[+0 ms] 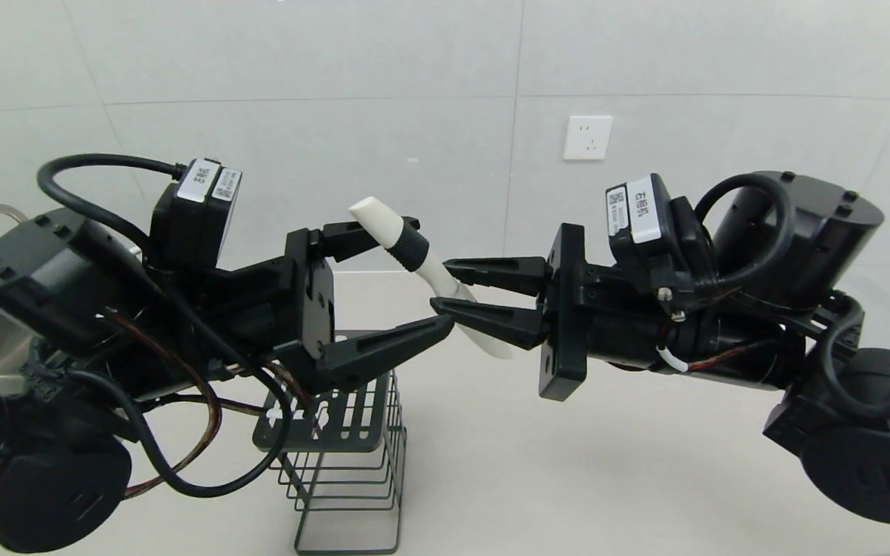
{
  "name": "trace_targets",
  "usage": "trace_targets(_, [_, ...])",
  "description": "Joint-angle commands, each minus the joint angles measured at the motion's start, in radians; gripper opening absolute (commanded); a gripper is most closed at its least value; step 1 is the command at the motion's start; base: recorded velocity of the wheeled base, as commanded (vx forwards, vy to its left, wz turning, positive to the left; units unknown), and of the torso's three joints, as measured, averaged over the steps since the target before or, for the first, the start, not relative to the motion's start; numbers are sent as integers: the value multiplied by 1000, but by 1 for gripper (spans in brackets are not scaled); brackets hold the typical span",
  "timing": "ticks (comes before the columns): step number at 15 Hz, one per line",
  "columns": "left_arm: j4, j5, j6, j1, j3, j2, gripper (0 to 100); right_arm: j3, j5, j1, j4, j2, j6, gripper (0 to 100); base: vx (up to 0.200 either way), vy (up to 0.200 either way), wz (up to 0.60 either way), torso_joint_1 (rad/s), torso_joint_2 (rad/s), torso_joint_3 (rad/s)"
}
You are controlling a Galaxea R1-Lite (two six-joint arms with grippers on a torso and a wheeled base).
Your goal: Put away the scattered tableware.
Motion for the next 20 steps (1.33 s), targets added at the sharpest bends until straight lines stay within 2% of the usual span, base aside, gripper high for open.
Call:
trace_targets(1, [-32, 1, -31, -4, -29, 12, 100, 0, 1, 1, 0, 9, 0, 0, 0, 0, 0, 0, 0, 0])
trace_targets(5, [-110, 8, -140, -4, -63, 14, 100, -18, -1, 1, 0, 11, 0, 0, 0, 0, 0, 0, 0, 0])
trace_targets(12, [-112, 8, -141, -4, -63, 24, 100, -58, -1, 3, -11, 35, 6, 0, 0, 0, 0, 0, 0, 0])
trace_targets(13, [-113, 8, -143, -4, -63, 24, 0, -61, -1, 3, -11, 40, 6, 0, 0, 0, 0, 0, 0, 0])
trace_targets(14, [-113, 10, -144, -4, -63, 23, 0, -61, -1, 1, -11, 41, 6, 0, 0, 0, 0, 0, 0, 0])
trace_targets(16, [-115, 10, -167, -8, -64, 15, 0, -86, -3, 0, -14, 60, 7, 0, 0, 0, 0, 0, 0, 0])
trace_targets(19, [-118, 31, -167, -24, -64, 14, 0, -119, -4, 0, -15, 78, 3, 0, 0, 0, 0, 0, 0, 0])
trace_targets(20, [-118, 35, -169, -31, -64, 12, 0, -130, -6, 1, -15, 81, 1, 100, 0, 0, 0, 0, 0, 0])
